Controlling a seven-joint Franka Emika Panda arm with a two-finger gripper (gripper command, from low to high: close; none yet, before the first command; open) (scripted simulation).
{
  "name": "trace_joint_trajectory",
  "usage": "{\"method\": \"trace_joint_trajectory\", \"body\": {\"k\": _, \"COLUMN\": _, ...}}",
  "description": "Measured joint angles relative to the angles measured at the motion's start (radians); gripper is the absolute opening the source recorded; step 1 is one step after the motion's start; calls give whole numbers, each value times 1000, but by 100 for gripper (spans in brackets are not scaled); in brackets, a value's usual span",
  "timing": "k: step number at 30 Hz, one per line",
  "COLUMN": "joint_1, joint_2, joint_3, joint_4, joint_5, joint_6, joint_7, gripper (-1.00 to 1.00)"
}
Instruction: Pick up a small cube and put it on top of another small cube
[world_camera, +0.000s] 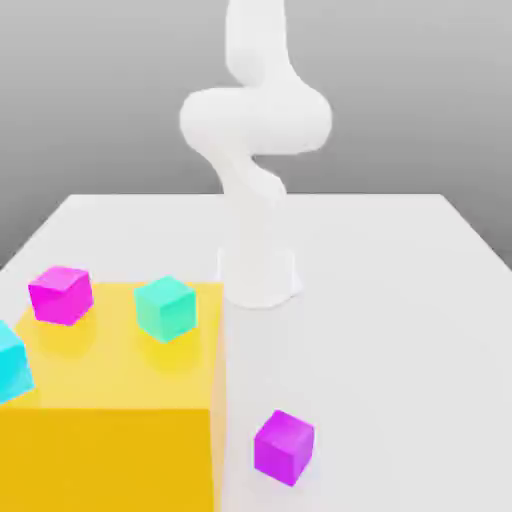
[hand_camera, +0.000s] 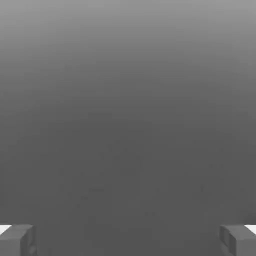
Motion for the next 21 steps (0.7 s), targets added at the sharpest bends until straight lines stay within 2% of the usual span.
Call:
{"method": "trace_joint_trajectory", "body": {"k": 11, "joint_1": 171, "joint_2": 365, "joint_3": -94, "joint_4": -187, "joint_5": -19, "joint_6": 246, "joint_7": -399, "gripper": 0}}
{"method": "trace_joint_trajectory", "body": {"k": 21, "joint_1": 255, "joint_2": 727, "joint_3": -176, "joint_4": -287, "joint_5": 66, "joint_6": 388, "joint_7": -796, "gripper": 0}}
